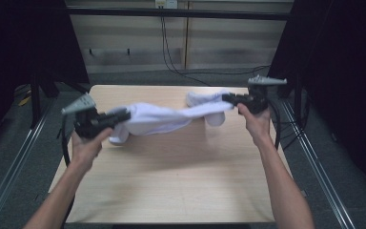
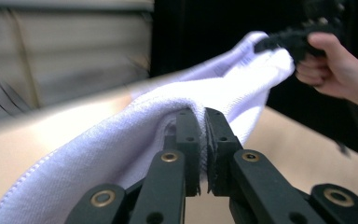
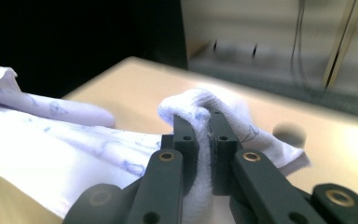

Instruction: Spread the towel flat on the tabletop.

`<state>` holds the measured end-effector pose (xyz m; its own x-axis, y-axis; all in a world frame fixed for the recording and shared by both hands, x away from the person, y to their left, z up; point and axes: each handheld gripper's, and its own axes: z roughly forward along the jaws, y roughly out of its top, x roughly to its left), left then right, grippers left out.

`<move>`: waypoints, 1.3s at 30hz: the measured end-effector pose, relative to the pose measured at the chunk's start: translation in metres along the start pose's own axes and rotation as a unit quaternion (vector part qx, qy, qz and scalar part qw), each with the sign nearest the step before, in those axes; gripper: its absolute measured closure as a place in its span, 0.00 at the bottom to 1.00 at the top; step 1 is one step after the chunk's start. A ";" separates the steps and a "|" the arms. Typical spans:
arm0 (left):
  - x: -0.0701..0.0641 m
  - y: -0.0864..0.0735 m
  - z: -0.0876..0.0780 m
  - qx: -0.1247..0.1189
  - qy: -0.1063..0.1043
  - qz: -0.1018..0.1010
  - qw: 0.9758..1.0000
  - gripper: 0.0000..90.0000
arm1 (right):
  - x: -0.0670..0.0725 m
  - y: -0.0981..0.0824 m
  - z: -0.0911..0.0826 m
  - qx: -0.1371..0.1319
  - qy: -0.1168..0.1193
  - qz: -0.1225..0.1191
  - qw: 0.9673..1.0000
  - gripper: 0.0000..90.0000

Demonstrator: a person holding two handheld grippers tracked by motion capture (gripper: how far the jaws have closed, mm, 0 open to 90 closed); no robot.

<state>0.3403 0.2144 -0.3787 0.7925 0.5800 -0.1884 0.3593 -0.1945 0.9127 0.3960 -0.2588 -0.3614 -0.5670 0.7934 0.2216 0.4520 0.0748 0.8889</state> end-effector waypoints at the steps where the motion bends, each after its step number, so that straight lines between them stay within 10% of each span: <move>1: -0.008 -0.020 0.008 0.014 -0.014 -0.007 1.000 0.95 | -0.006 -0.028 0.000 0.018 0.003 0.012 1.000 0.94; 8: -0.040 -0.065 0.032 0.109 -0.060 -0.004 0.992 0.94 | -0.013 -0.082 -0.011 0.053 -0.006 0.038 0.998 0.93; 14: -0.043 -0.075 0.027 0.100 -0.096 -0.029 0.990 0.82 | -0.021 -0.104 -0.029 0.085 -0.031 0.046 0.995 0.87; 19: -0.035 -0.083 0.011 0.086 -0.087 -0.046 0.991 0.68 | -0.021 -0.109 -0.035 0.086 -0.047 0.060 0.993 0.57; 25: -0.001 -0.089 0.009 0.090 -0.026 -0.056 0.994 0.66 | 0.015 -0.107 -0.051 0.080 -0.041 0.020 0.996 0.48; 30: 0.033 -0.099 0.023 0.098 0.021 -0.051 0.994 0.59 | 0.048 -0.115 -0.044 0.075 0.035 0.017 0.996 0.50; 34: 0.028 -0.107 0.042 0.152 -0.006 -0.028 0.988 0.58 | 0.074 -0.140 -0.010 0.124 0.077 -0.007 0.989 0.50; 39: 0.017 -0.113 0.045 0.191 0.007 0.025 0.981 0.91 | 0.107 -0.156 0.024 0.174 0.116 -0.044 0.977 0.49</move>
<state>0.3359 0.2106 -0.5014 0.8079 0.5727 -0.1392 0.4809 -0.5041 0.7174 0.2810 -0.1709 -0.4863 -0.7370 0.6188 0.2720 0.5787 0.3699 0.7268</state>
